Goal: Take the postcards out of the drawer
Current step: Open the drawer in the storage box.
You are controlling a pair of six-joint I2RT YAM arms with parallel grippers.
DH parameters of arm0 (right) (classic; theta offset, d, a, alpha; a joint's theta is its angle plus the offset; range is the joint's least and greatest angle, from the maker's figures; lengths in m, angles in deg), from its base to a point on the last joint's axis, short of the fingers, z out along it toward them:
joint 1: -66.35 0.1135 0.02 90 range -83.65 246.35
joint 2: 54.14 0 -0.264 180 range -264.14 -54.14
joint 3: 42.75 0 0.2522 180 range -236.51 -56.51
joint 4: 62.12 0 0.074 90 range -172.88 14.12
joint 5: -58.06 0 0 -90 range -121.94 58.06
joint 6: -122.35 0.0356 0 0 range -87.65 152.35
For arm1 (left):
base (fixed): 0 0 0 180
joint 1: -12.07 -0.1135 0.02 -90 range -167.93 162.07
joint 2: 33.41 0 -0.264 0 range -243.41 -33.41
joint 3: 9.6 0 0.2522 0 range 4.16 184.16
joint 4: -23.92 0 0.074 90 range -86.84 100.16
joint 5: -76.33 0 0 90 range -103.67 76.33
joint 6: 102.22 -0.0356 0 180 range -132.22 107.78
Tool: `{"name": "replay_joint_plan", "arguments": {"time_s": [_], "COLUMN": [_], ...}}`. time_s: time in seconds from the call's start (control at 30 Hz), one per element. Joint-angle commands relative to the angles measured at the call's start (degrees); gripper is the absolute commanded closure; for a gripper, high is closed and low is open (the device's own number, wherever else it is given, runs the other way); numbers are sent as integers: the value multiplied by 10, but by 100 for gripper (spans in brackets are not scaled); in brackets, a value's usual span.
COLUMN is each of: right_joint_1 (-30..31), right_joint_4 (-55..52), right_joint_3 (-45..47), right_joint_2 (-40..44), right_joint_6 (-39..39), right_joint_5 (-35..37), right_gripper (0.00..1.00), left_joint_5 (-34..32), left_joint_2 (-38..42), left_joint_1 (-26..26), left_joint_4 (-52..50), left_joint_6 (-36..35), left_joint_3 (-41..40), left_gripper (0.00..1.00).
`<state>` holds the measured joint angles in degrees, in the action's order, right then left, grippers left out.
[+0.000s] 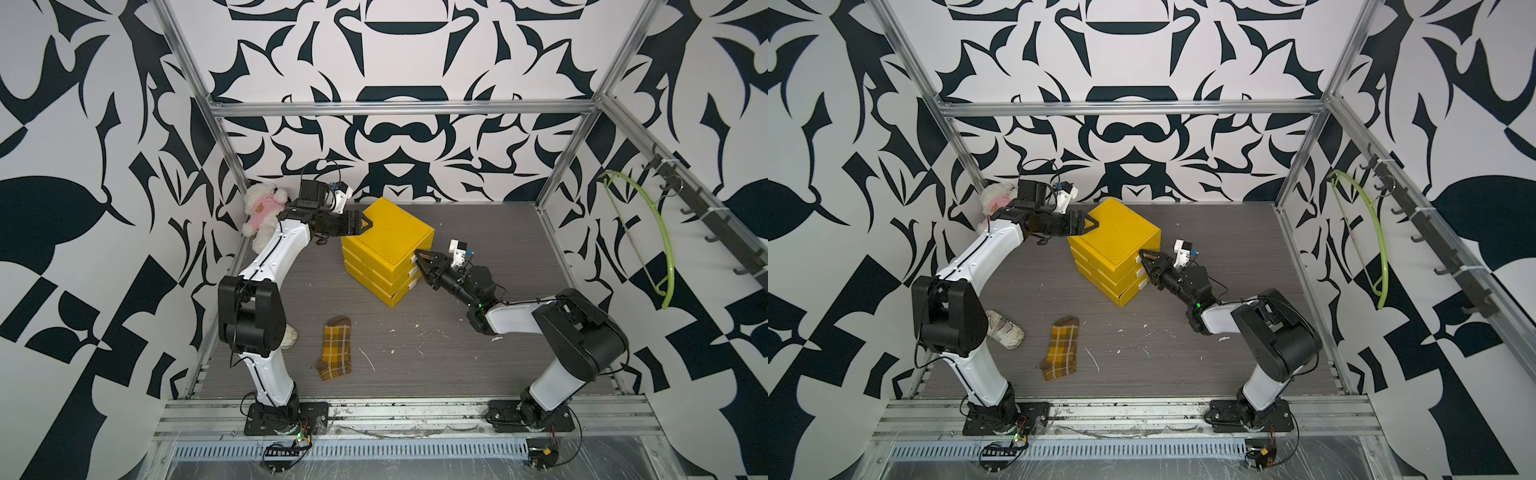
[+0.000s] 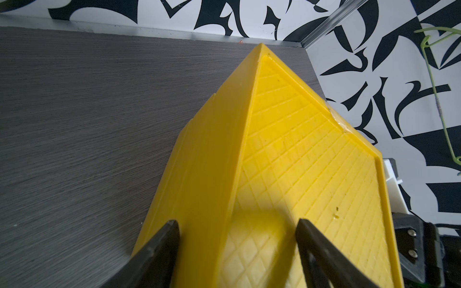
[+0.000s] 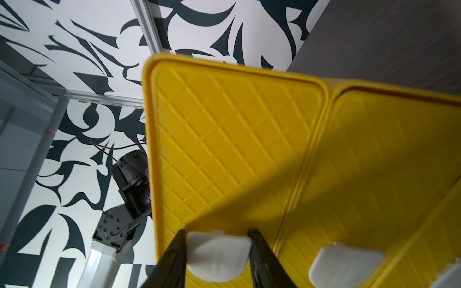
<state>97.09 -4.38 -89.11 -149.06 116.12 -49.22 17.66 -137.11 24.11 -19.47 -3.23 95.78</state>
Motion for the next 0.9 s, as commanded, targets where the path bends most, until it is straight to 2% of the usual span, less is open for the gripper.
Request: {"name": "replay_joint_plan", "arguments": {"time_s": [0.0,0.87], "right_joint_1": [9,6], "right_joint_4": [36,-149], "right_joint_3": [-10,87], "right_joint_2": [21,200], "right_joint_6": [-12,-59], "right_joint_5": [-2,22], "right_gripper": [60,62], "left_joint_5": [-13,-18], "left_joint_2": [-6,-12], "left_joint_1": [12,16], "left_joint_4": [-49,-49], "left_joint_6": [-8,-4], "left_joint_3": [-3,-3], "left_gripper": [22,22]}}
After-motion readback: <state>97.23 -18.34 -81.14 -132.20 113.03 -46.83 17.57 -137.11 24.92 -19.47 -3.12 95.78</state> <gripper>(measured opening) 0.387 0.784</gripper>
